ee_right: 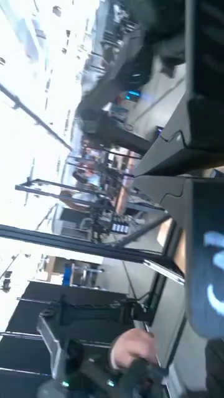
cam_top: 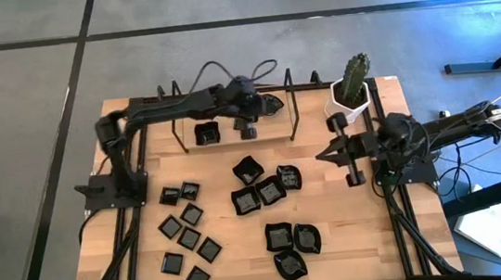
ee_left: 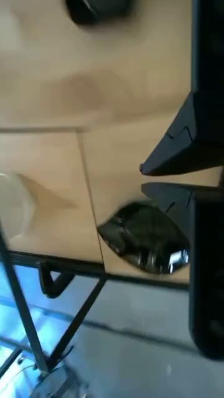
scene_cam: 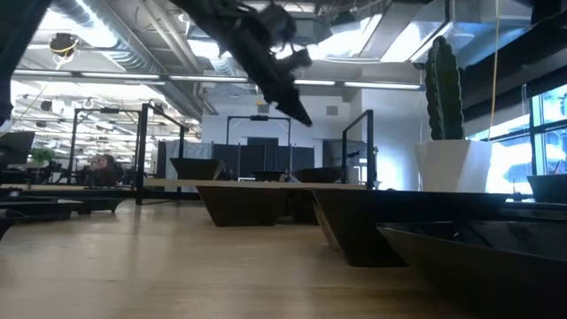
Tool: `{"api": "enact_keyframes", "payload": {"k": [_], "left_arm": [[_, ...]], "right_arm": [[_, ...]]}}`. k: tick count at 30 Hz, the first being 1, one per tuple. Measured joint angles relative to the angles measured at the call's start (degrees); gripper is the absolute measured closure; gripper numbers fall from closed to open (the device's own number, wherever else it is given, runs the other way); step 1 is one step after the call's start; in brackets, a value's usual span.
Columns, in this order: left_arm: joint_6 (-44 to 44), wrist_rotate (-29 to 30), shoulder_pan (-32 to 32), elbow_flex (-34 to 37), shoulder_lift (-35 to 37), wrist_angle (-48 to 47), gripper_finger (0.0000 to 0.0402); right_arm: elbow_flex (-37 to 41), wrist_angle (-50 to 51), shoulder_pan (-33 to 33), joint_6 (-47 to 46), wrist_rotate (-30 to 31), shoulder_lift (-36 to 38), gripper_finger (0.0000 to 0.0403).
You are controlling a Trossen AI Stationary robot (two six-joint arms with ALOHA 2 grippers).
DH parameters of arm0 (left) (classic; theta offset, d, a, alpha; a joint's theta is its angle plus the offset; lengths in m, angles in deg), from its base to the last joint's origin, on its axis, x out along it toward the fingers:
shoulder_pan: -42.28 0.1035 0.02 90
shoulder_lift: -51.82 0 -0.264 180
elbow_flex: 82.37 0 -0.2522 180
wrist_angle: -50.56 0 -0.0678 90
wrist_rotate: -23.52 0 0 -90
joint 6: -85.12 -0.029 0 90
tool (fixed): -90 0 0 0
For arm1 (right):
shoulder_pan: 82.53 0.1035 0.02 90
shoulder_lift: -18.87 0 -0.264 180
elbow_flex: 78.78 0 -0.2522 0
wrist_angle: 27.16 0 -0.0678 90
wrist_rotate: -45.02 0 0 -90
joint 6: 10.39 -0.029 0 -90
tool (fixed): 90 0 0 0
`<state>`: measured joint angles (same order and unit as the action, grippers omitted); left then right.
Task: Pick & Place Mini shaped plates
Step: Stack the leaf-shaped plate on top of the leaf-shaped plate on the shelf
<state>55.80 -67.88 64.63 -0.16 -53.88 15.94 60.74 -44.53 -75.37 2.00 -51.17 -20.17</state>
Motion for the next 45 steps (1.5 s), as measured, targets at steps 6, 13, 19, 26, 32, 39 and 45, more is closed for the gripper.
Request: {"api": "enact_keyframes", "payload": {"k": [6,13,19,26,32,39,45], "left_arm": [[-11.7,7.4,-0.5,-7.5,-7.8,-2.5,0.0298],[-12.2,7.7,-0.3,-14.6,-13.7,-8.1,0.0210],[-13.0,7.3,1.5,-17.3,-15.9,-8.1,0.0192],[-12.0,3.1,4.1,-18.6,-16.3,-11.8,0.0192],[-12.4,0.9,4.0,-18.6,-16.5,-13.6,0.0193],[-14.9,3.4,3.5,-18.6,-20.7,-12.3,0.0192],[-16.4,5.2,3.6,-18.9,-21.8,-10.8,0.0192]], "right_arm": [[0.0,1.5,0.0,1.4,4.7,2.5,0.0399],[0.0,9.4,0.0,1.6,12.1,5.4,0.0392],[0.0,12.9,0.0,1.5,12.1,6.9,0.0390],[0.0,15.7,0.0,1.7,12.2,7.3,0.0390],[0.0,16.5,0.0,3.1,12.2,7.4,0.0390],[0.0,16.5,0.0,3.0,12.2,7.4,0.0389],[0.0,16.5,0.0,2.9,12.2,7.4,0.0389]]}}
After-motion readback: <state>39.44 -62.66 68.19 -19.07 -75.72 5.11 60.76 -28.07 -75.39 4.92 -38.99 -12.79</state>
